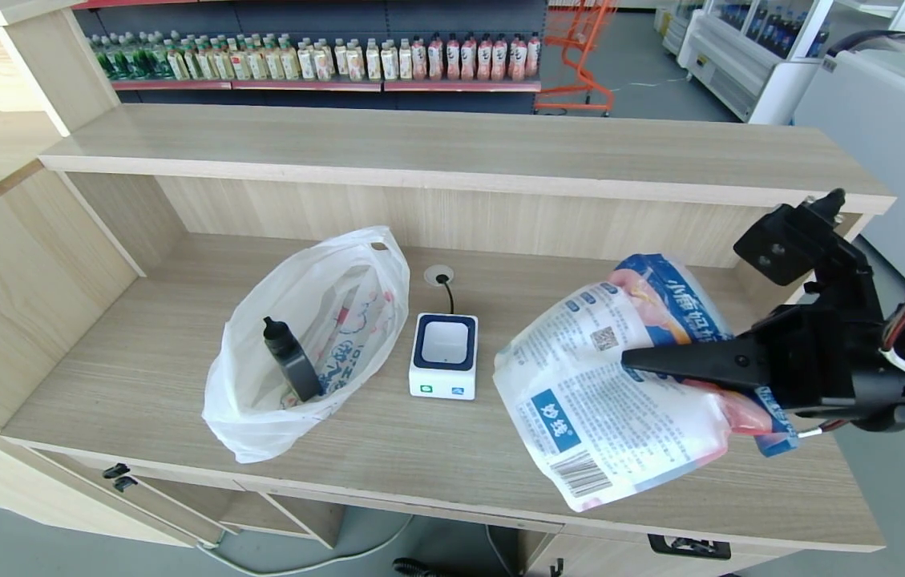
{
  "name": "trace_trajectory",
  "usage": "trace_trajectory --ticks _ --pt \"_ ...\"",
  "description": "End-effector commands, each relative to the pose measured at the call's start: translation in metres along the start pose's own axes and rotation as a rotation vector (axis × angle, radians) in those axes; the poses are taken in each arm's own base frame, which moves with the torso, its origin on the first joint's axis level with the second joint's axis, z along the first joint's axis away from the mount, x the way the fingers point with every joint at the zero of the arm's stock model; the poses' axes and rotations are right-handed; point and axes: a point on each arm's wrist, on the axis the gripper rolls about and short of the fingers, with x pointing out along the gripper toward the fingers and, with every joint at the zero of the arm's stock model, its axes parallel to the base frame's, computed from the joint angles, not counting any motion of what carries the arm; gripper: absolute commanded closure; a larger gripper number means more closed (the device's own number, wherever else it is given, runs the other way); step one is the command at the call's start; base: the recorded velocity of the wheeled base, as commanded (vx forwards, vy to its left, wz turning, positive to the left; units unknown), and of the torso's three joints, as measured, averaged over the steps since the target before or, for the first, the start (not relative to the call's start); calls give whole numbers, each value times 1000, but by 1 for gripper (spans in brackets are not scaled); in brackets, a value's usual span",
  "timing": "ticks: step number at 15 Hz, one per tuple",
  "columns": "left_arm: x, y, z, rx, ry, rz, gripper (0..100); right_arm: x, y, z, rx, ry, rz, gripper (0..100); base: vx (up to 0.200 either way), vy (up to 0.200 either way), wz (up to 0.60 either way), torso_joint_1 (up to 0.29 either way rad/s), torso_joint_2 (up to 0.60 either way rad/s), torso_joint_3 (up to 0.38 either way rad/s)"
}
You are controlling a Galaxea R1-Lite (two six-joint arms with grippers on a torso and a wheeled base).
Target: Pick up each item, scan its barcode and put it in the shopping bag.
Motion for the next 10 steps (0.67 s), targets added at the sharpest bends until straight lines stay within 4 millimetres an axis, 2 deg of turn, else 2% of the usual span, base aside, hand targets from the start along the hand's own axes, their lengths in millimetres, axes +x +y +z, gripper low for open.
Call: trace_trajectory --ticks 1,3,10 --pt "0 0 0 0 0 1 0 9 5 -3 -8 22 21 100 0 0 0 0 0 0" --pt "0 0 0 0 0 1 0 19 8 -3 -16 18 7 100 0 0 0 0 0 0" --pt "0 0 0 0 0 1 0 25 11 -6 -23 34 24 100 0 0 0 0 0 0"
